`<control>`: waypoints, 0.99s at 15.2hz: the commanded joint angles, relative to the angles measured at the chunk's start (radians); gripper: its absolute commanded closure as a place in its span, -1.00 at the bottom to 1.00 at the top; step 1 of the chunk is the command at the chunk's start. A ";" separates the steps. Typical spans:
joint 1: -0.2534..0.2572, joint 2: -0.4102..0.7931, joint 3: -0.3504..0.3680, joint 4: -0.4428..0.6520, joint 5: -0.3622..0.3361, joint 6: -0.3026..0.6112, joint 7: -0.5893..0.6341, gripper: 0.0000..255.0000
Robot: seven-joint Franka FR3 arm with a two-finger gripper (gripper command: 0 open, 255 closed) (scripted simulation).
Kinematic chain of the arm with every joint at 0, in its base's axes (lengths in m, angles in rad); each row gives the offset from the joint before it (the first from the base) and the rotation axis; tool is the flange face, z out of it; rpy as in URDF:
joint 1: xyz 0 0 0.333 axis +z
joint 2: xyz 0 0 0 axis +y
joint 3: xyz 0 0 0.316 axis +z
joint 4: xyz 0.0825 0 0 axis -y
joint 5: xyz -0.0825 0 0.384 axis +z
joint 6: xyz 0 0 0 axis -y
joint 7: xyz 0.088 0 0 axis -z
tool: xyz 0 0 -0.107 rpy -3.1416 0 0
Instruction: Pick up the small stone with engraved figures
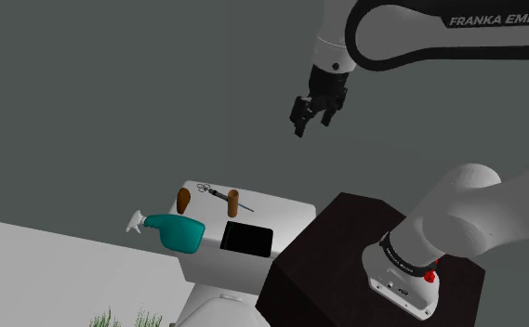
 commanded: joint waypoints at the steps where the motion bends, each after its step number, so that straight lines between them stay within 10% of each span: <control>1: 0.004 0.054 0.037 -0.006 0.026 0.057 0.063 -1.00; 15: -0.002 0.557 0.226 0.143 0.034 0.393 0.469 -1.00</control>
